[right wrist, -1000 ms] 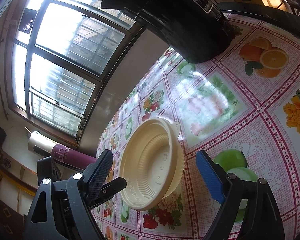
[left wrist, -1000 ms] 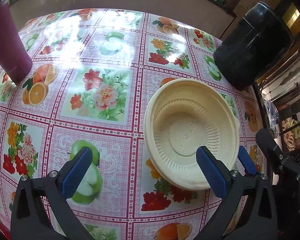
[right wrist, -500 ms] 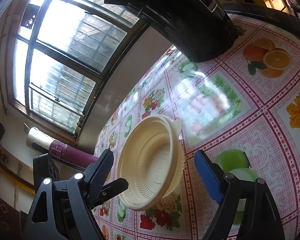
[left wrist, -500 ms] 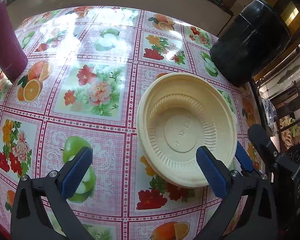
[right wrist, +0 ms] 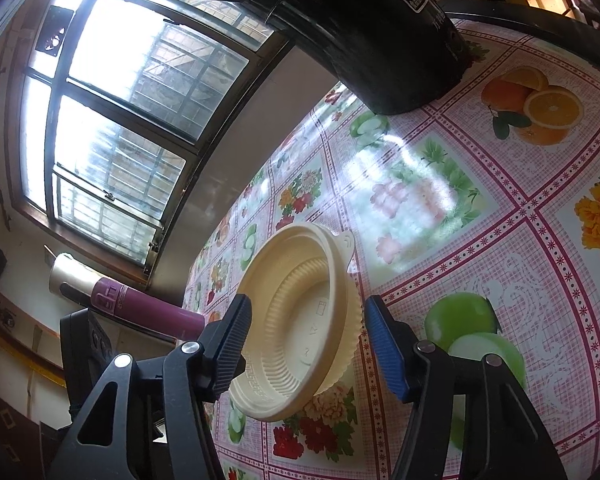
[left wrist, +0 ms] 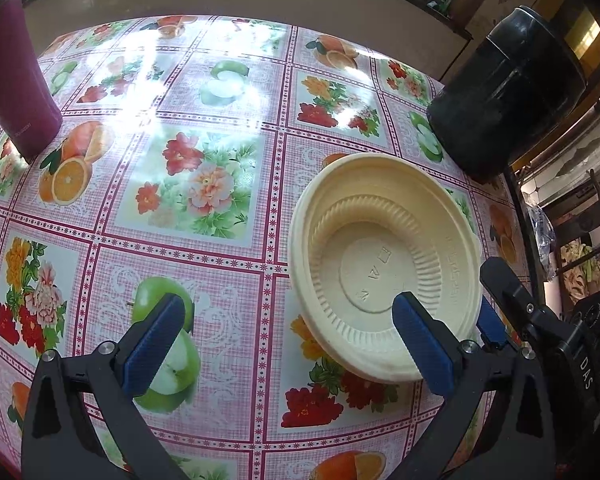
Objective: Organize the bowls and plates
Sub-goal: 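Close the left gripper on the rim of the cream plastic bowl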
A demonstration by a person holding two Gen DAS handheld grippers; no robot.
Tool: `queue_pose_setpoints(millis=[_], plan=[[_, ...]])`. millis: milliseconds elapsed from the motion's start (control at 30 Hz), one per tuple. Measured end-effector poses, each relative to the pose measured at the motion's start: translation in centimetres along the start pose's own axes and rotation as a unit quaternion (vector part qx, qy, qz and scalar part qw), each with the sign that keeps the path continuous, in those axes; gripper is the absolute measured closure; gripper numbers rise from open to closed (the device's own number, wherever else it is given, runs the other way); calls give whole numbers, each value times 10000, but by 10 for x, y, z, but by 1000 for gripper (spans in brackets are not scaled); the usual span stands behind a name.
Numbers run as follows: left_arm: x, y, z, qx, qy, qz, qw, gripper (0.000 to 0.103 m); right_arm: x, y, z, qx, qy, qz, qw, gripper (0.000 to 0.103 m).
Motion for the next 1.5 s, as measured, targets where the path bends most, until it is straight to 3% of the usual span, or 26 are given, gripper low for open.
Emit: queue_pose_setpoints(millis=[333,967,1333,1500], plan=[[-1,-1,-1,-53,38,86,9999,0,1,-1,1,40,63,76,9999,43],[0,6,0,466,-481,-633,9957,0,-2,5,-3,275,274,203,9990,43],[2,9,-1,770,-673,-837,9912,0,-1,5,-5,337,377,305,9983,43],[4,7,-1,835,-751,-866,9899,0,1,3,-5,312,362,339,9983,48]])
Point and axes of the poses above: each gripper's, at about its wrist camera, not at the fingertips, and y roughly against the way its jaws point, x to its right, z to its underside, the point moved 10 cm from there along -y, roughly the way its jaws point, and after that the axes turned 5 degrees about -x, right-handed, at the moved point
